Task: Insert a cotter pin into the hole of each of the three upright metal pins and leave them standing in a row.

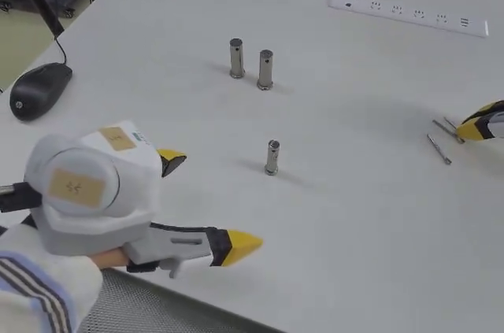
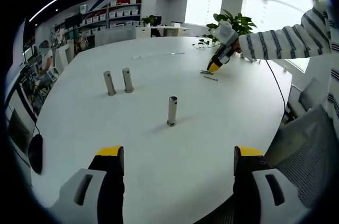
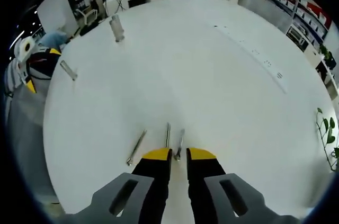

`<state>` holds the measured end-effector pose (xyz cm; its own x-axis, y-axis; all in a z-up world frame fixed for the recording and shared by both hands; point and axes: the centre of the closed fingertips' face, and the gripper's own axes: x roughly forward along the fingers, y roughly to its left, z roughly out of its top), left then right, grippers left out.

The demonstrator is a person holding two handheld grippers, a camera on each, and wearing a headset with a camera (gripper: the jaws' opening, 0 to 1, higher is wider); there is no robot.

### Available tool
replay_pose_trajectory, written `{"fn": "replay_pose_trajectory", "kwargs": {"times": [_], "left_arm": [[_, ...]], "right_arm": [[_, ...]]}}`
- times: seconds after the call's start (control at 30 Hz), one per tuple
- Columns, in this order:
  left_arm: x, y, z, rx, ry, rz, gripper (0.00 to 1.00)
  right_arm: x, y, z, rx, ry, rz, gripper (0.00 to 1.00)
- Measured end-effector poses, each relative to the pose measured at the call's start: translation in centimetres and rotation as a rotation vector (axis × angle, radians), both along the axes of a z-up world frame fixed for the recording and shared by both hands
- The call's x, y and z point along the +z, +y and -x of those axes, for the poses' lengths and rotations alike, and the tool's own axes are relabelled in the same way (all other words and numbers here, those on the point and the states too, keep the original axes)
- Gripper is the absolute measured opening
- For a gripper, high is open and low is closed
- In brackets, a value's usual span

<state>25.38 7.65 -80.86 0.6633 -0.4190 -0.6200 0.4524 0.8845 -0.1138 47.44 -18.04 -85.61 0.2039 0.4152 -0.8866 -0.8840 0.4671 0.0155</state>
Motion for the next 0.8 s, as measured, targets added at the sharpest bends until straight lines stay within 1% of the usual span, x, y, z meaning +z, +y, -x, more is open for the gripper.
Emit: {"fn": "replay_pose_trajectory", "kwargs": {"times": [0.03, 0.07, 0.1, 0.13, 0.37, 0.43, 0.47, 0.6, 0.73, 0.8], "left_arm": [[0.0, 0.0, 0.0, 0.002, 0.001, 0.001, 0.85], [0.0, 0.0, 0.0, 0.001, 0.002, 0.0, 0.84], [-0.1, 0.0, 0.0, -0.001, 0.003, 0.002, 0.84], [-0.1, 0.0, 0.1, -0.002, 0.004, 0.004, 0.83], [-0.3, -0.2, 0.1, -0.009, 0.009, 0.002, 0.82], [-0.3, -0.4, 0.1, -0.007, 0.012, 0.012, 0.82], [-0.2, -0.4, 0.0, 0.0, 0.008, 0.024, 0.82], [-0.1, -0.3, -0.1, 0.001, 0.003, 0.02, 0.81], [-0.1, -0.3, -0.2, -0.002, 0.002, 0.017, 0.81], [-0.2, -0.3, -0.1, -0.002, 0.002, 0.018, 0.81]], "right_arm": [[-0.2, -0.2, 0.1, 0.011, 0.001, 0.023, 0.13], [-0.2, 0.0, -0.2, 0.047, -0.02, 0.019, 0.13], [-0.4, 0.0, -0.4, 0.022, -0.01, 0.024, 0.12], [-0.4, -0.2, -0.4, 0.019, -0.007, 0.03, 0.11], [-0.8, -0.5, -1.3, 0.02, -0.005, 0.038, 0.09], [-0.9, -0.5, -1.5, 0.019, -0.005, 0.039, 0.09], [-0.9, -0.6, -1.6, 0.033, -0.011, 0.043, 0.09], [-1.1, -0.7, -2.2, 0.077, -0.031, 0.074, 0.07], [-1.3, -0.7, -2.5, 0.106, -0.039, 0.101, 0.06], [-1.3, -0.7, -2.7, 0.129, -0.046, 0.123, 0.05]]}}
